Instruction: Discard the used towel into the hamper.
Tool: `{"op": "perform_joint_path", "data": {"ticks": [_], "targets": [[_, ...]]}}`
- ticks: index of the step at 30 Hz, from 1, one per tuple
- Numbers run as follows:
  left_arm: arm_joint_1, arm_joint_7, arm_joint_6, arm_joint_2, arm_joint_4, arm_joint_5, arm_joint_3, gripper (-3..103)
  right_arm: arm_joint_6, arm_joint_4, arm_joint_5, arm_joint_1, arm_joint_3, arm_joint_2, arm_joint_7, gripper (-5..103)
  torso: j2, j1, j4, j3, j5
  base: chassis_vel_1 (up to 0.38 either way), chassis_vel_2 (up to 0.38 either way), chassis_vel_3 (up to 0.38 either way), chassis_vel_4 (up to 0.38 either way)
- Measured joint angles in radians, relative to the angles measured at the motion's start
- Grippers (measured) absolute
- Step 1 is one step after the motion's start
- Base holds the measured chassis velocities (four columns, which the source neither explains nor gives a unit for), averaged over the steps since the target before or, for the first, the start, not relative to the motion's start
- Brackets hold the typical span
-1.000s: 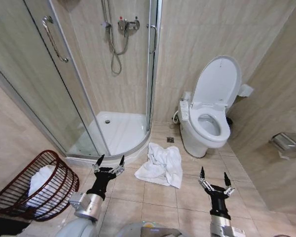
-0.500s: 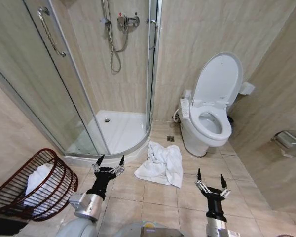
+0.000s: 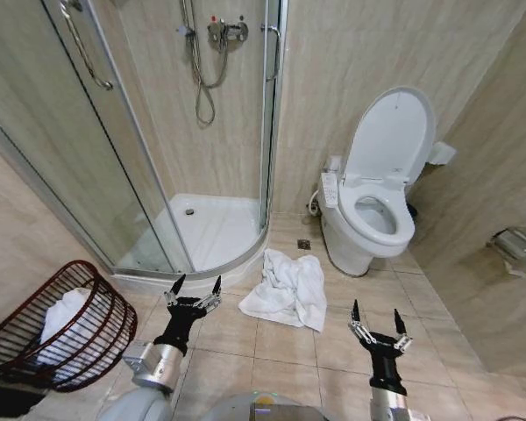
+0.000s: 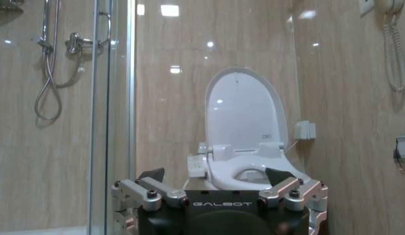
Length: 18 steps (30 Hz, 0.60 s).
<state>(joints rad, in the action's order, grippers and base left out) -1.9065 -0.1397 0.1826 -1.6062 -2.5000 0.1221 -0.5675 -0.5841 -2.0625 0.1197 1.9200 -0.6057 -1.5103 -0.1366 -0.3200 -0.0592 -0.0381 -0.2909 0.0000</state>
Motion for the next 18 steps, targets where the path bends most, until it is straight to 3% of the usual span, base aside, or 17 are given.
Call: {"op": "perform_joint_path", "data": {"ticks": [18], "targets": [[0.0, 0.0, 0.0, 0.0, 0.0, 0.0, 0.0, 100, -0.021, 0.041, -0.007, -0.01, 0.009, -0.02, -0.006, 100, 0.068, 0.02, 0.0, 0.048, -0.0001, 0.0, 0.0, 0.0, 0.0]]}}
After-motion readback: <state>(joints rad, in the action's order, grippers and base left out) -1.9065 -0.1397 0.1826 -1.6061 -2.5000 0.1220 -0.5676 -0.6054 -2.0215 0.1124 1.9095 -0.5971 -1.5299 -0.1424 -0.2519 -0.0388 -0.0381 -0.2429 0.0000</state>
